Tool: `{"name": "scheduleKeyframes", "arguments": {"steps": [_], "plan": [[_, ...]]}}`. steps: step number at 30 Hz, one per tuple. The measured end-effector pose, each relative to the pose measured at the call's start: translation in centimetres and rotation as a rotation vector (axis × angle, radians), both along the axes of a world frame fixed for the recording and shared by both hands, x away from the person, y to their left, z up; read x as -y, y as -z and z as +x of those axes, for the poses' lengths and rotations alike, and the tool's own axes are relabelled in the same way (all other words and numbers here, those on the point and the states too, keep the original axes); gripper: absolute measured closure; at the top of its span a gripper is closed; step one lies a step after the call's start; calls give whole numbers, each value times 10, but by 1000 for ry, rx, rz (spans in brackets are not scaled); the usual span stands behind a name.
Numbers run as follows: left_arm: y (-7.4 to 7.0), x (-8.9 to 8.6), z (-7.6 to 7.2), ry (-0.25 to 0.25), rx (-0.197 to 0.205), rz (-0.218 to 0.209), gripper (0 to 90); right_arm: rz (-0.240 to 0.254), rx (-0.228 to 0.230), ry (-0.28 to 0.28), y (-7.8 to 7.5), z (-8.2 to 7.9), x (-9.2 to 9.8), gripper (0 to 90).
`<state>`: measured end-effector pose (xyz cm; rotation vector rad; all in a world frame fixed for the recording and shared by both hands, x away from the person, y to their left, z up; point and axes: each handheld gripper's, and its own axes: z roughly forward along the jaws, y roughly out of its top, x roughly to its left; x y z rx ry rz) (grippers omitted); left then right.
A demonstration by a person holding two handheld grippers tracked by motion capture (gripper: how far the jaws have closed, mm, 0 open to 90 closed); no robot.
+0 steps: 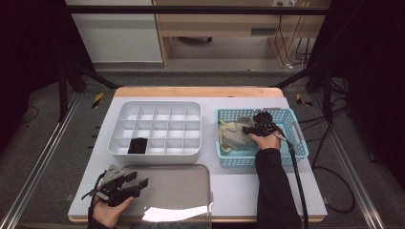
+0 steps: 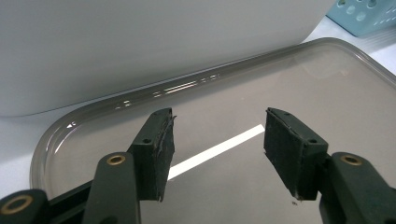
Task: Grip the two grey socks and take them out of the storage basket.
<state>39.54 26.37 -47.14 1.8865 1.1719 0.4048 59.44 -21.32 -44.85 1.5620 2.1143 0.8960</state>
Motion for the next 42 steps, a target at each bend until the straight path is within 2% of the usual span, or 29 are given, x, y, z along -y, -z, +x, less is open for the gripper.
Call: {"name": "scheduleKeyframes", "arguments": {"steps": [3, 5, 7, 8, 13, 20, 23, 33, 42], "plan": [[0, 1, 0, 3, -1, 5, 416, -10, -19, -14, 0, -1, -1, 573], [0, 1, 0, 3, 0, 4, 416, -11, -36, -27, -1, -2, -2, 725], [0, 0, 0, 1, 0, 2, 416, -4, -29, -37, -3, -3, -1, 854], [0, 0, 0, 0, 0, 1, 417, 7, -24, -42, -4, -4, 0, 877], [0, 0, 0, 0, -1, 1, 416, 36, 15, -54, -11, -7, 1, 891], [0, 0, 0, -3, 1, -1, 416, 85, 127, -80, -29, -16, 2, 892], [0, 0, 0, -2, 1, 1, 417, 103, 154, -83, -36, -21, 4, 892], [0, 1, 0, -1, 1, 5, 416, 112, 191, -80, -44, -28, 6, 892], [0, 1, 0, -4, 1, 3, 417, 149, 287, -81, -66, -45, 9, 893]]}}
